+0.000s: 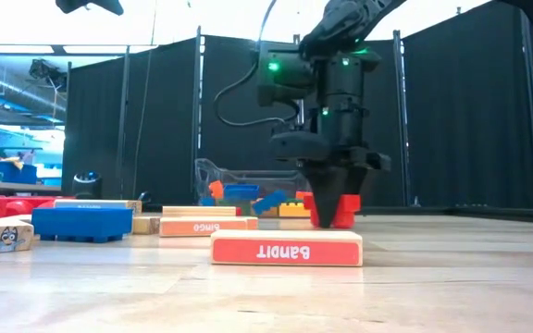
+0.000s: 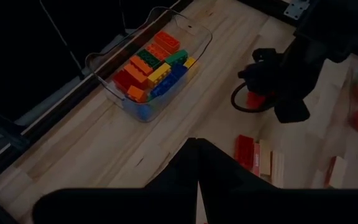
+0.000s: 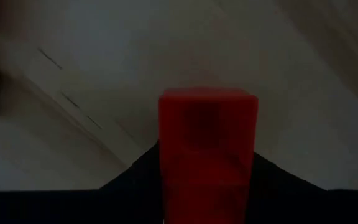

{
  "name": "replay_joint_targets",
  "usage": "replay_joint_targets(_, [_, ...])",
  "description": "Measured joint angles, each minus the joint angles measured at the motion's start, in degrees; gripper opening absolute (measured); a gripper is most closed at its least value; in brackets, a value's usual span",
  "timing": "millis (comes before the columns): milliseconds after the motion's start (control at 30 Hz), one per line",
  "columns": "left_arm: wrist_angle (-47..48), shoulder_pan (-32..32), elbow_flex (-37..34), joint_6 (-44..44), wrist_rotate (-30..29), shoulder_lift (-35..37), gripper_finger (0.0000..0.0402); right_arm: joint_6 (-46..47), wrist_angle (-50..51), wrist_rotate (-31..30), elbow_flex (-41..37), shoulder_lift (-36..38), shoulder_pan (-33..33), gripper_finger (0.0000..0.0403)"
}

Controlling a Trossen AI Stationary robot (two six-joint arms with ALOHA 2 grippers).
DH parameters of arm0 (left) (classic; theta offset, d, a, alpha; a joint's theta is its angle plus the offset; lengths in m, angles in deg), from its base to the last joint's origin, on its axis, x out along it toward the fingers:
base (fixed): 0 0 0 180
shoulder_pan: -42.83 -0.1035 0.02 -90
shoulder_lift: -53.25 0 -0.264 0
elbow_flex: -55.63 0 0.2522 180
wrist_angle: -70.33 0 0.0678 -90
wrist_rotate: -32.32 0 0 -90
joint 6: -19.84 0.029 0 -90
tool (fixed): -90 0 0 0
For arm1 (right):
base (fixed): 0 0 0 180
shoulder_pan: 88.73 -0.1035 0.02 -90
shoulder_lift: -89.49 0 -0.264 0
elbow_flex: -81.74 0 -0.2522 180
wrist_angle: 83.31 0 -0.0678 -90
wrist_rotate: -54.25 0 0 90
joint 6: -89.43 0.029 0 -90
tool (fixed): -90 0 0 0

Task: Sort blocks by size
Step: Put the 2-stud red game piece into the bottom right transparent bin

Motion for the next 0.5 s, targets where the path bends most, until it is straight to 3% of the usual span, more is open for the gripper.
replay_joint_targets(133, [0.0,0.0,0.0,0.0,0.0,-0.3,0.0013,-1.9,0.6,0.3,-0.2,2.3,-1.9,0.0147])
replay_joint_targets(267, [0.0,0.0,0.0,0.0,0.0,-0.6,0.0013,-0.4,4.5,0.4,1.6,9.8,-6.6,0.0147])
replay_joint_targets(500, [-0.4,0.0,0.0,0.0,0.0,-1.3,0.0013,19.7,12.1,0.0,1.9,21.2,-24.5,0.0147])
